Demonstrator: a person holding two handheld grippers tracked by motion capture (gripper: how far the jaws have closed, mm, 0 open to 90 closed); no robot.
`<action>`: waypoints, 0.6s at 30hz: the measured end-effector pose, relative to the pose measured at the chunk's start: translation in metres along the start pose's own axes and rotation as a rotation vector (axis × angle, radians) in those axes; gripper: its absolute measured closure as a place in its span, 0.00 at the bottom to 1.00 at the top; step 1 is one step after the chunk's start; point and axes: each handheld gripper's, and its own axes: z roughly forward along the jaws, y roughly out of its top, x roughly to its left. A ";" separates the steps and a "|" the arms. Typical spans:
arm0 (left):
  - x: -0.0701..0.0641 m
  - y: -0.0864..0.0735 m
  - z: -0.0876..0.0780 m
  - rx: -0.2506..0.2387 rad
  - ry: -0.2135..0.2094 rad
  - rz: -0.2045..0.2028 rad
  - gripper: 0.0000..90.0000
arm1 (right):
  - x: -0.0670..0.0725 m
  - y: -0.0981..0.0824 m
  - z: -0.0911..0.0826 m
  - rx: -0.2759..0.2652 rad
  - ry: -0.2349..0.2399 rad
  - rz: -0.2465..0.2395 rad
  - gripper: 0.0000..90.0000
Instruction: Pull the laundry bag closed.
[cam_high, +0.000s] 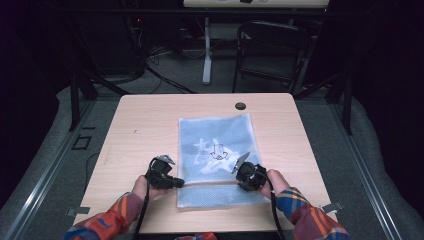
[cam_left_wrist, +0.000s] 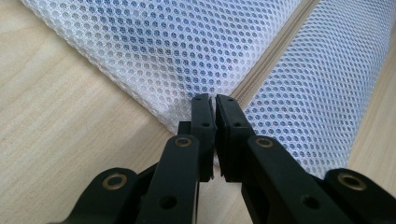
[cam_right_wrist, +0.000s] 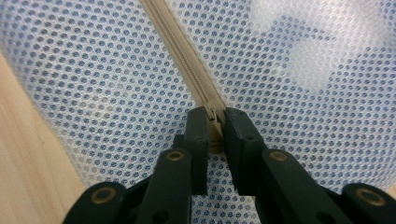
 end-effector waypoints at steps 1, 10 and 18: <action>0.000 0.000 0.000 0.000 0.000 0.000 0.96 | 0.000 0.000 0.000 0.000 0.000 0.000 0.90; 0.000 0.000 0.000 0.001 -0.001 0.000 0.96 | 0.001 0.000 -0.003 0.021 -0.023 0.043 0.92; 0.000 0.000 0.000 0.001 -0.002 0.001 0.96 | -0.004 -0.005 -0.008 0.028 -0.015 0.071 0.92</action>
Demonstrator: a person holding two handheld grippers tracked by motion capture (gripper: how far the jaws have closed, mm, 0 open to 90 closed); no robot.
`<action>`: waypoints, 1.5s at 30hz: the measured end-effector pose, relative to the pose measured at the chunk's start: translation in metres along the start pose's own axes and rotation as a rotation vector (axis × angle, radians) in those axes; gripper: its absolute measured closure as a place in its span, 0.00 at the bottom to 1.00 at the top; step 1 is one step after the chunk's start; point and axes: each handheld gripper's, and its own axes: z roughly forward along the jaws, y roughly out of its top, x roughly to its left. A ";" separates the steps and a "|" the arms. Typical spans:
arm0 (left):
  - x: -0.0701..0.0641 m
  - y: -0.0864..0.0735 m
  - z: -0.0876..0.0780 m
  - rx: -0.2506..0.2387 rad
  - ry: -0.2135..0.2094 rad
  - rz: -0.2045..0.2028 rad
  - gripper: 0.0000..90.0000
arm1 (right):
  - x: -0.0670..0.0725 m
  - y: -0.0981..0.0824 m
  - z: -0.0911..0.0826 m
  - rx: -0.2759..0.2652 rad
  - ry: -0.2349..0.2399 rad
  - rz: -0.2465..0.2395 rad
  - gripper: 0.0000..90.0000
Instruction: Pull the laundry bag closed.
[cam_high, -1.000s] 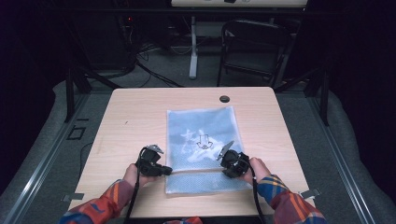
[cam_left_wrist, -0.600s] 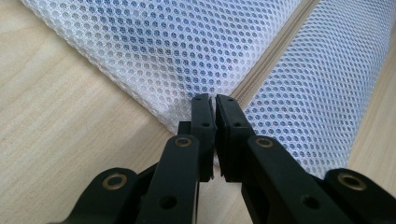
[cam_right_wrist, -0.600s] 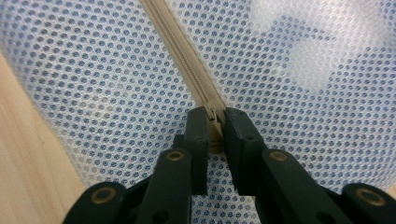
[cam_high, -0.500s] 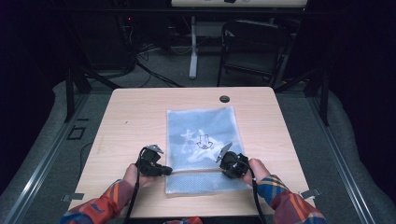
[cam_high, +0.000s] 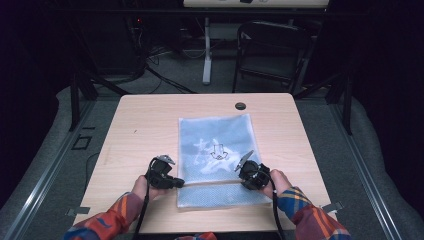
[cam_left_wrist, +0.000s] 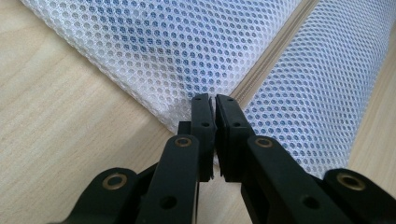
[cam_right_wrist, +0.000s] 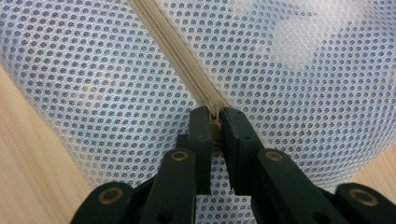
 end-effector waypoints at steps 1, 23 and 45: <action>0.000 0.000 0.000 0.000 0.000 0.000 0.96 | 0.000 0.000 0.000 -0.005 -0.001 0.007 0.92; 0.000 0.000 0.000 0.004 0.000 0.003 0.96 | -0.005 -0.007 -0.005 0.018 -0.005 0.046 0.92; 0.000 0.001 0.000 0.008 -0.001 0.010 0.96 | -0.019 -0.030 -0.010 0.073 -0.022 0.135 0.93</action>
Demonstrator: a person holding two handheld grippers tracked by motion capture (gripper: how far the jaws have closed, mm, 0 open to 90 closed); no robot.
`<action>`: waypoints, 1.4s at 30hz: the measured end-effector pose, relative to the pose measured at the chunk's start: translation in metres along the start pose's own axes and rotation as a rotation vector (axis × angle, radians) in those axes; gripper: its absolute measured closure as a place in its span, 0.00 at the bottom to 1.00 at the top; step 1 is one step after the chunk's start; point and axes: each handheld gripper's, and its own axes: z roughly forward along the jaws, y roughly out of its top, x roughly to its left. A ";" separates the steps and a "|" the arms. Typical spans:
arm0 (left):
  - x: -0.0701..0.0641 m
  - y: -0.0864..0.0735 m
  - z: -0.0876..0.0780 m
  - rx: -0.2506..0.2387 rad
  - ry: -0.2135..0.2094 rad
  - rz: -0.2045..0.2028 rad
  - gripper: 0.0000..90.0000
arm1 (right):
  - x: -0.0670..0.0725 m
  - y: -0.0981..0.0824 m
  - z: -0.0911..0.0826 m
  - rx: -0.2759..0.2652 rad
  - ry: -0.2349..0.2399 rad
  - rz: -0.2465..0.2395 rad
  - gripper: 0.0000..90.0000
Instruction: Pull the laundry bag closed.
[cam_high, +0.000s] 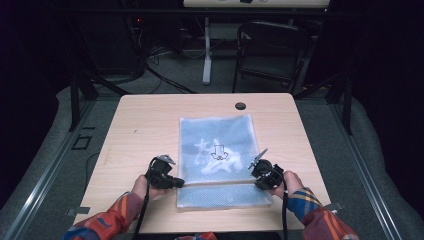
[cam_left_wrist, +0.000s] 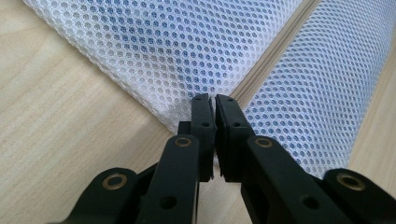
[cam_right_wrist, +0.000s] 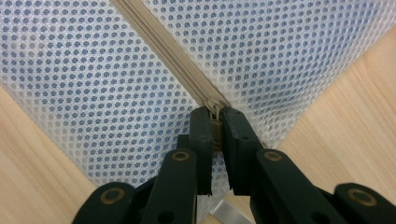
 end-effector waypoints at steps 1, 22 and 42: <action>0.000 0.000 0.000 0.000 0.000 0.000 0.96 | -0.001 -0.001 0.000 -0.001 -0.004 0.000 0.93; 0.000 -0.001 0.000 -0.012 0.000 -0.006 0.96 | -0.005 -0.006 0.001 0.005 0.007 0.008 0.92; 0.007 -0.004 -0.046 -0.116 0.111 -0.035 0.22 | -0.028 -0.049 -0.030 -0.230 -0.017 0.217 0.00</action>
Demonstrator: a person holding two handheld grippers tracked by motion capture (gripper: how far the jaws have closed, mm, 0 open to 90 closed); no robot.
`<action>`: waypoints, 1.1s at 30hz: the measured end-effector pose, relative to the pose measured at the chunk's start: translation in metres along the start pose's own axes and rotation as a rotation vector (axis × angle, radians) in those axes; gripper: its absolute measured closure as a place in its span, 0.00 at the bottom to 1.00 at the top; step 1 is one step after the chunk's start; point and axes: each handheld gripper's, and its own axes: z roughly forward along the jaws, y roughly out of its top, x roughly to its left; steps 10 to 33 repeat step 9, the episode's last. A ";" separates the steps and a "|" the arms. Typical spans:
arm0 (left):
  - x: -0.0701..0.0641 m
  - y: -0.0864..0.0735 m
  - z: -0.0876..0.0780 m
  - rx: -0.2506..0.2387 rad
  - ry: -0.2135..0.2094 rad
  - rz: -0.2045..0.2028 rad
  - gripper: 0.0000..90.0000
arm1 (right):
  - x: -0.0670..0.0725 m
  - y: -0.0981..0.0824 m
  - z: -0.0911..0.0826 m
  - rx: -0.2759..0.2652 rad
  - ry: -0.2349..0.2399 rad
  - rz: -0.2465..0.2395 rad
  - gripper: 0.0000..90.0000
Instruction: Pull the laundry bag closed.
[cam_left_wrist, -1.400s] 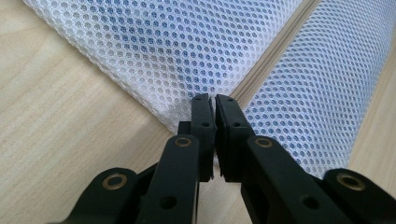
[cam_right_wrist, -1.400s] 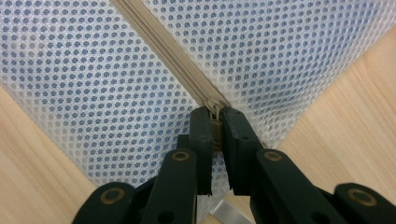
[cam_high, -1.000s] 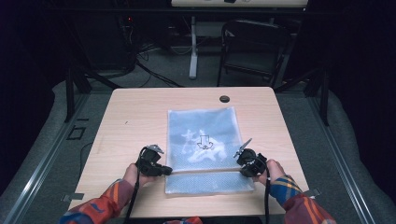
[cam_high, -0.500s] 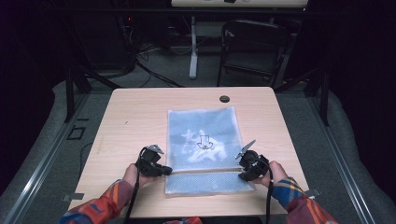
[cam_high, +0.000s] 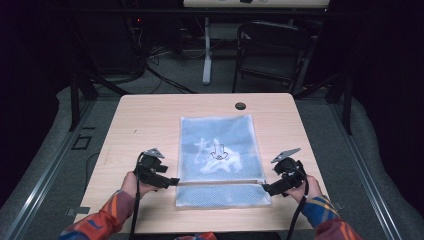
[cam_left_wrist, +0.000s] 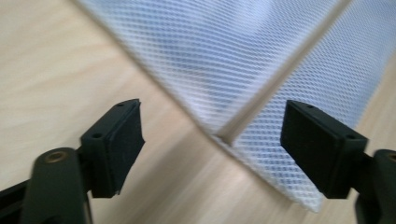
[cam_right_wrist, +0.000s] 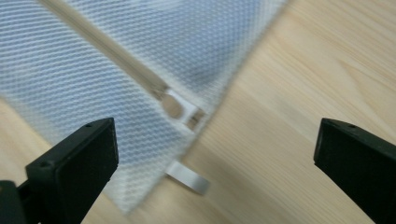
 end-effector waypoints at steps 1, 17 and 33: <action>0.006 -0.003 -0.007 -0.018 0.041 -0.016 0.19 | -0.008 -0.006 -0.002 -0.021 -0.050 0.032 0.00; 0.025 -0.010 -0.012 0.005 0.135 -0.056 0.15 | -0.030 -0.019 0.004 0.002 -0.143 0.123 0.00; 0.025 -0.010 -0.012 0.005 0.135 -0.056 0.15 | -0.030 -0.019 0.004 0.002 -0.143 0.123 0.00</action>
